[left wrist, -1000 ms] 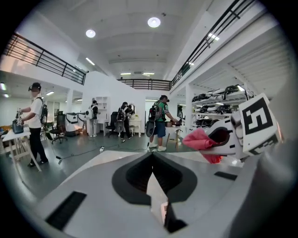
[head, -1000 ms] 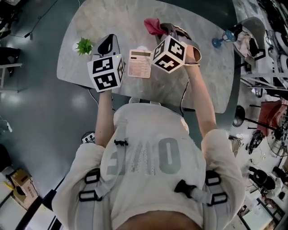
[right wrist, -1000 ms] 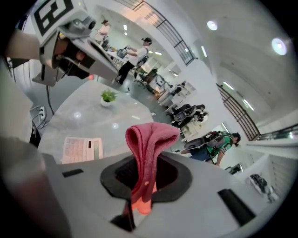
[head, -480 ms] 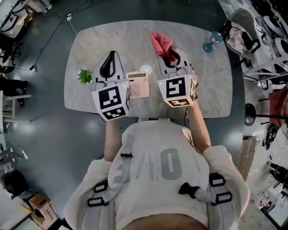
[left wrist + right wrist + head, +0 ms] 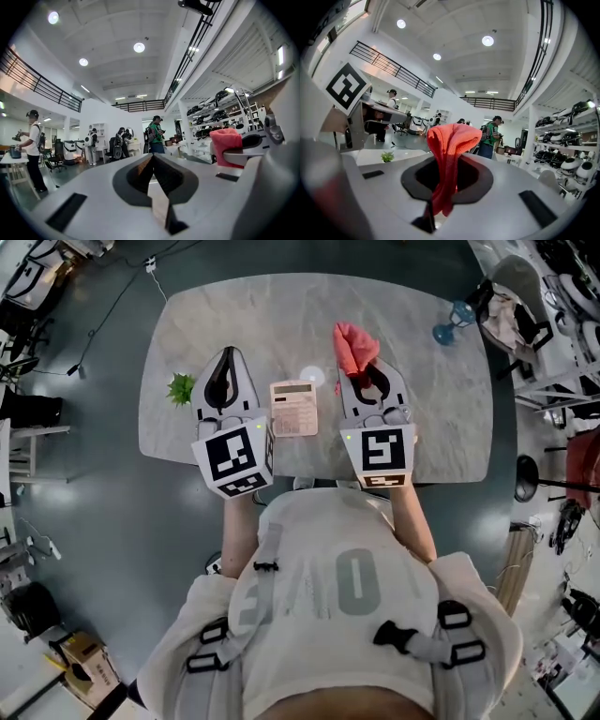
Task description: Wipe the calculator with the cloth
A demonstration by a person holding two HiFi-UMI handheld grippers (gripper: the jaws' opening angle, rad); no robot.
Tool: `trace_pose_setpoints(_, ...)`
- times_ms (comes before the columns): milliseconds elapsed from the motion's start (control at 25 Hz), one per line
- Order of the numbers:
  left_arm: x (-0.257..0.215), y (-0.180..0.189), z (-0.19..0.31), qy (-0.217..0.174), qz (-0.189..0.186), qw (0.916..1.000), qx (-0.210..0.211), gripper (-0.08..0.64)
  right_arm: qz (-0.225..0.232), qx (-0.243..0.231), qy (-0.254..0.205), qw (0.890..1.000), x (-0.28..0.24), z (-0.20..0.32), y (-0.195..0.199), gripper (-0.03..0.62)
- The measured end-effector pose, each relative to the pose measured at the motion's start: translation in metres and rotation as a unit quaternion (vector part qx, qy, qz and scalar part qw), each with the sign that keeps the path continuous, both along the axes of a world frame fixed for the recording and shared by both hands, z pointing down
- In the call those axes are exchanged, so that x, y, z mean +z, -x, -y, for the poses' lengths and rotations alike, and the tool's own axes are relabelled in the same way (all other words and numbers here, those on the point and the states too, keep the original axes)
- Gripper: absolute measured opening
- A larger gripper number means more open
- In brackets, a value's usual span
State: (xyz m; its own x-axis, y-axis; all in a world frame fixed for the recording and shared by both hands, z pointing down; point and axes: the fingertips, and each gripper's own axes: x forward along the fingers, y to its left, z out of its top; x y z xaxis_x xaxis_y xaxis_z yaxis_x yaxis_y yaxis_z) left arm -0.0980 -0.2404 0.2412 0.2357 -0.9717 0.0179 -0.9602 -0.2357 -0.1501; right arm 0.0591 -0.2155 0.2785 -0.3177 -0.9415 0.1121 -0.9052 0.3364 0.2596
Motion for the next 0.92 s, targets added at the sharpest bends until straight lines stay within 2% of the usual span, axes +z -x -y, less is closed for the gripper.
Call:
trace_pose_setpoints(280,-0.004,-0.002,-0.008,-0.01,-0.001,0.9999,-0.004,0.021,0.046,0.001,0.003,0.999,-0.004,0.001,-0.011,0.055)
trace_pose_setpoints(920,-0.012,0.006,-0.02,-0.011,-0.01,0.9998,-0.013,0.021,0.035,0.002,0.005,0.999,-0.008,-0.005,-0.014,0.055)
